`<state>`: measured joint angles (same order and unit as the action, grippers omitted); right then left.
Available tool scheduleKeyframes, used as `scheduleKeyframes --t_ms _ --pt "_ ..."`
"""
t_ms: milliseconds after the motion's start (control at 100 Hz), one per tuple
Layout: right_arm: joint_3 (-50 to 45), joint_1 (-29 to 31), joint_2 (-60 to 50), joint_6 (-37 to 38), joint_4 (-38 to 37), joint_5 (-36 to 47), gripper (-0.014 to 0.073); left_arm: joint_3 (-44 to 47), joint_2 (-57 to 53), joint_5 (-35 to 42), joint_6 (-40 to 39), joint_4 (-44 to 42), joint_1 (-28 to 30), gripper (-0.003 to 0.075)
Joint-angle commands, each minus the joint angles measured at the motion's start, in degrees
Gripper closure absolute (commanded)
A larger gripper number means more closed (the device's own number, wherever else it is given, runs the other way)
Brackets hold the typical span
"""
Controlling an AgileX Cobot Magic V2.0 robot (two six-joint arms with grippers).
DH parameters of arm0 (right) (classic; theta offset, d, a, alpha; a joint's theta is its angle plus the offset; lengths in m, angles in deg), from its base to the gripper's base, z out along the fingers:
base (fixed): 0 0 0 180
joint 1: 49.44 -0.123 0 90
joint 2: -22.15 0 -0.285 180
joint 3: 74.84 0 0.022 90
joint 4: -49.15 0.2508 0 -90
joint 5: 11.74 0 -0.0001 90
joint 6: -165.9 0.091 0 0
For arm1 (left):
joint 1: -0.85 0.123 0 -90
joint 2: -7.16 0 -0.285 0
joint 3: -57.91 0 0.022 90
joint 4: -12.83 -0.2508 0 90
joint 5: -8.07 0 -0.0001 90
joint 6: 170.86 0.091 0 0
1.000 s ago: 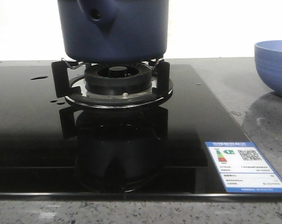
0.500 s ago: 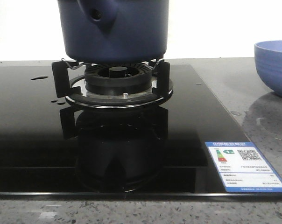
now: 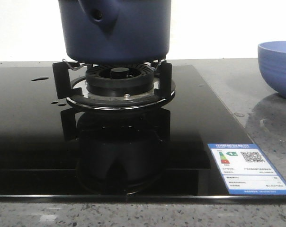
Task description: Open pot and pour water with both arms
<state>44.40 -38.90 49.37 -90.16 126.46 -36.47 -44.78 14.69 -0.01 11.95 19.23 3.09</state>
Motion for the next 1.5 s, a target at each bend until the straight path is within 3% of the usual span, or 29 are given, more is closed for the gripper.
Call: scheduleKeyframes --t_ms 0,220,300,390,470,510,580,790,960,1200,1310,1490 --pt "1.4 -0.1 0.0 -0.6 2.0 1.2 0.065 1.9 -1.5 4.0 -0.6 0.6 0.1 0.0739" --pt "1.4 -0.1 0.0 -0.4 2.3 5.7 0.065 1.9 -1.5 4.0 -0.6 0.6 0.1 0.0739" --pt "2.1 -0.1 0.0 4.8 -1.1 7.9 0.065 1.9 -1.5 4.0 -0.6 0.6 0.1 0.0739" --pt "3.6 -0.1 0.2 23.3 -22.0 9.2 0.065 1.9 -1.5 4.0 -0.6 0.6 0.1 0.0739" --pt "4.0 -0.1 0.2 49.1 -47.0 10.4 0.065 1.9 -1.5 4.0 -0.6 0.6 0.1 0.0739" --pt "3.8 -0.1 0.2 60.3 -55.8 11.5 0.065 1.9 -1.5 4.0 -0.6 0.6 0.1 0.0739" --pt "2.7 -0.1 0.2 70.9 -68.8 14.5 0.065 1.9 -1.5 4.0 -0.6 0.6 0.1 0.0739" --pt "-4.4 -4.7 -5.3 75.6 -79.5 21.9 0.065 1.9 -1.5 4.0 -0.6 0.6 0.1 0.0739" --pt "-10.7 -10.7 -12.0 76.7 -80.7 23.0 0.065 1.9 -1.5 4.0 -0.6 0.6 0.1 0.0739" --pt "-18.8 -8.9 -20.0 79.5 -80.6 23.9 0.065 1.9 -1.5 4.0 -0.6 0.7 0.1 0.0739" --pt "-18.6 -8.3 -21.0 80.6 -80.9 18.0 0.065 1.9 -1.5 4.0 -0.6 0.7 0.1 0.0739" --pt "-18.5 -8.3 -21.0 80.6 -81.1 15.9 0.065 1.9 -1.5 4.0 -0.6 0.8 0.1 0.0739"
